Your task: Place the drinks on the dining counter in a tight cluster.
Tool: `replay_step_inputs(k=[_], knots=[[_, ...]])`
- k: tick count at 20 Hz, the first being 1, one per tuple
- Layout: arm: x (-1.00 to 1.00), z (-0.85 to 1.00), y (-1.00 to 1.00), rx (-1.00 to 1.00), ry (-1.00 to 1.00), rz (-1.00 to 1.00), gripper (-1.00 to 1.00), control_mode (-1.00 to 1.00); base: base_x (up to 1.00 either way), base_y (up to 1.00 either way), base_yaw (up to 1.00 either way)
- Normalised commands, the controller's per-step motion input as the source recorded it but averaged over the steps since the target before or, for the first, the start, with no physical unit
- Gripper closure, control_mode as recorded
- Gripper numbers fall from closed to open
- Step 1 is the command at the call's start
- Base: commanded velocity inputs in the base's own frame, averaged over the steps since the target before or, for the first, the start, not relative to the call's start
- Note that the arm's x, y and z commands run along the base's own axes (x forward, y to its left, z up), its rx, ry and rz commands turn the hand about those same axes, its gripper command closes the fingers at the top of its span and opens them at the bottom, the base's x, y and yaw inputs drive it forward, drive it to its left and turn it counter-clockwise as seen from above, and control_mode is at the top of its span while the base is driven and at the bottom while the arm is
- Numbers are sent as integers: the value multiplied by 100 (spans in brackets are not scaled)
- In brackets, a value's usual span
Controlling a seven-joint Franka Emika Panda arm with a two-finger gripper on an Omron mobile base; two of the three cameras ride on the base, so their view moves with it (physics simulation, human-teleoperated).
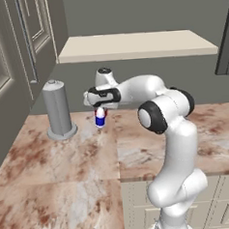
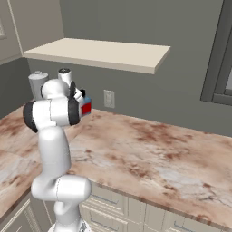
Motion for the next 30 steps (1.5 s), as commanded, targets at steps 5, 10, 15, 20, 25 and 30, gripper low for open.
replay_step_inputs(k=[5, 10, 15, 20, 25, 30], knots=[[-48, 55, -42, 0, 0, 0, 100, -100, 0, 0, 0], [-66, 66, -46, 0, 5, 0, 100, -100, 0, 0, 0], [-92, 56, -53, 0, 1, 5, 100, -100, 0, 0, 0], [-86, 54, -50, 0, 0, 8, 100, -100, 0, 0, 0], [-62, 45, -36, 0, -3, 8, 100, -100, 0, 0, 0], [-56, 31, -30, 1, -6, 10, 100, -100, 0, 0, 0]])
